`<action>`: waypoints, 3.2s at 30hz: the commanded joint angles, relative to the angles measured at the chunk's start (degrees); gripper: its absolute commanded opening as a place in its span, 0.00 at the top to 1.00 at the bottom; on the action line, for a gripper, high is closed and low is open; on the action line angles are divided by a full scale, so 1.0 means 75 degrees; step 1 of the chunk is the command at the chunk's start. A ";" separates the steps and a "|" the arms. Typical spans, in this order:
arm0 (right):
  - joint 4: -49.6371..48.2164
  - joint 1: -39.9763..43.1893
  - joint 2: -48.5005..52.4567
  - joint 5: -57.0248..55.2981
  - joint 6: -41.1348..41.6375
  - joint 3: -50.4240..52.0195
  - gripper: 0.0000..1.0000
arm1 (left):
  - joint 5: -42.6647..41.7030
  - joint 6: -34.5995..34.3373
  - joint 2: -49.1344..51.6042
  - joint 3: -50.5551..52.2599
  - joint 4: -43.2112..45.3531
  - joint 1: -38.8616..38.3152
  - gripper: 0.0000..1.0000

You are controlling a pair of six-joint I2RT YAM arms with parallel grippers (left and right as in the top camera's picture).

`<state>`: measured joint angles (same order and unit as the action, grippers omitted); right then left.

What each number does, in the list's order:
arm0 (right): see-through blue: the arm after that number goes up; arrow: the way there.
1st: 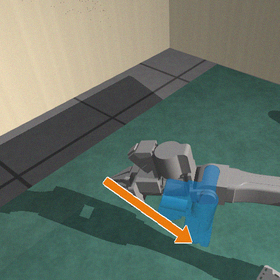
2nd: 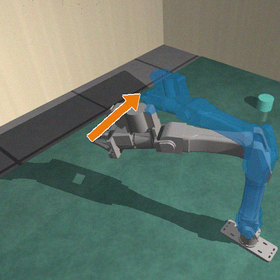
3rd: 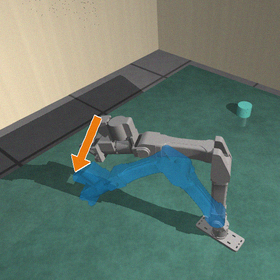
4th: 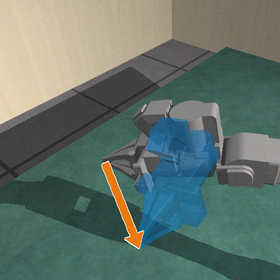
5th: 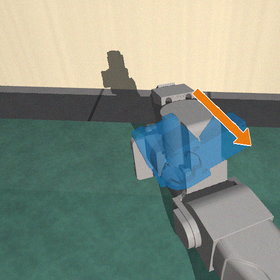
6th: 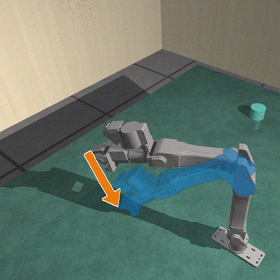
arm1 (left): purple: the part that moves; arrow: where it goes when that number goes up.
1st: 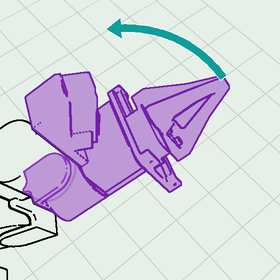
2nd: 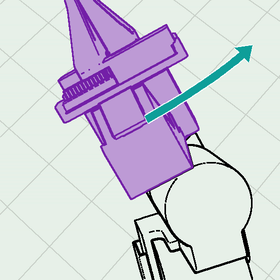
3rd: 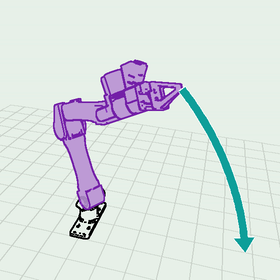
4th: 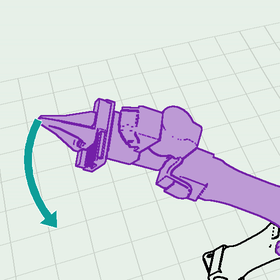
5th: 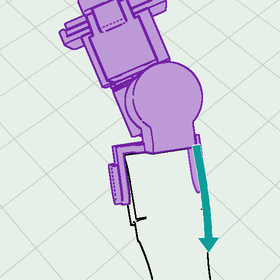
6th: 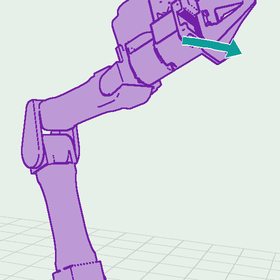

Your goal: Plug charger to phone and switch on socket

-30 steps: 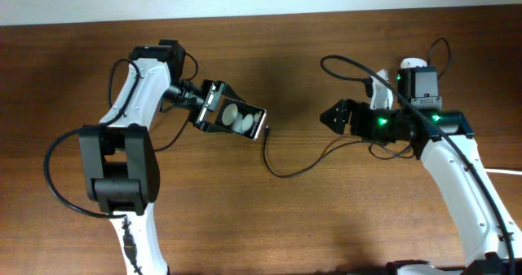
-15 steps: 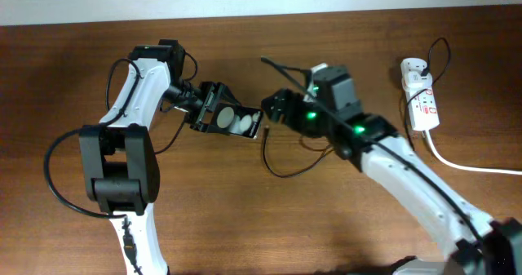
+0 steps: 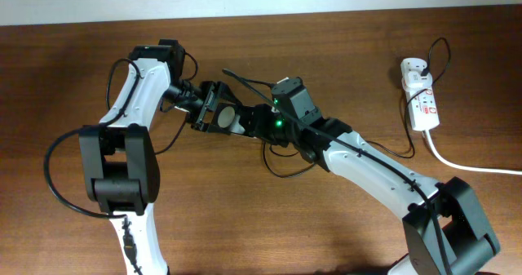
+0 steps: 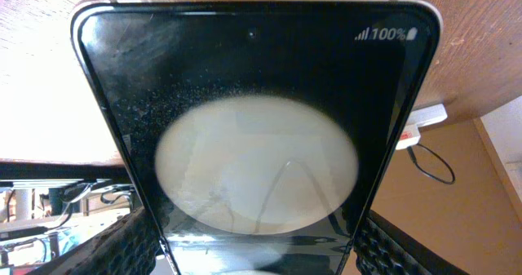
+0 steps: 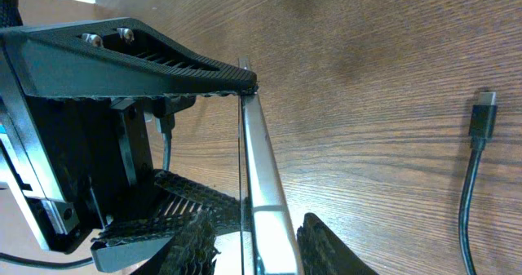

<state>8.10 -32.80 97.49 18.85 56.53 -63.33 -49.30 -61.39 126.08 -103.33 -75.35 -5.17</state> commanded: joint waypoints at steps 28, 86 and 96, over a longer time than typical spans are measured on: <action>-0.0828 0.0044 -0.0017 0.0367 -0.0064 -0.0079 0.96 | -0.0289 -0.0096 -0.0012 -0.0073 -0.0020 -0.0009 0.01; -0.5438 0.2471 -0.2632 -0.1137 0.5117 0.3066 0.96 | -0.1918 0.1384 -0.1087 -0.0216 0.6612 -0.1174 0.26; -0.5744 0.1816 -0.2594 -0.1352 0.5333 0.3051 0.96 | -0.1903 0.0495 -0.1087 -0.0216 0.7414 -0.1690 0.48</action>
<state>-33.76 -18.74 78.06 9.50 96.25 -39.09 -62.96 -56.10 119.13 -104.25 -20.08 -17.76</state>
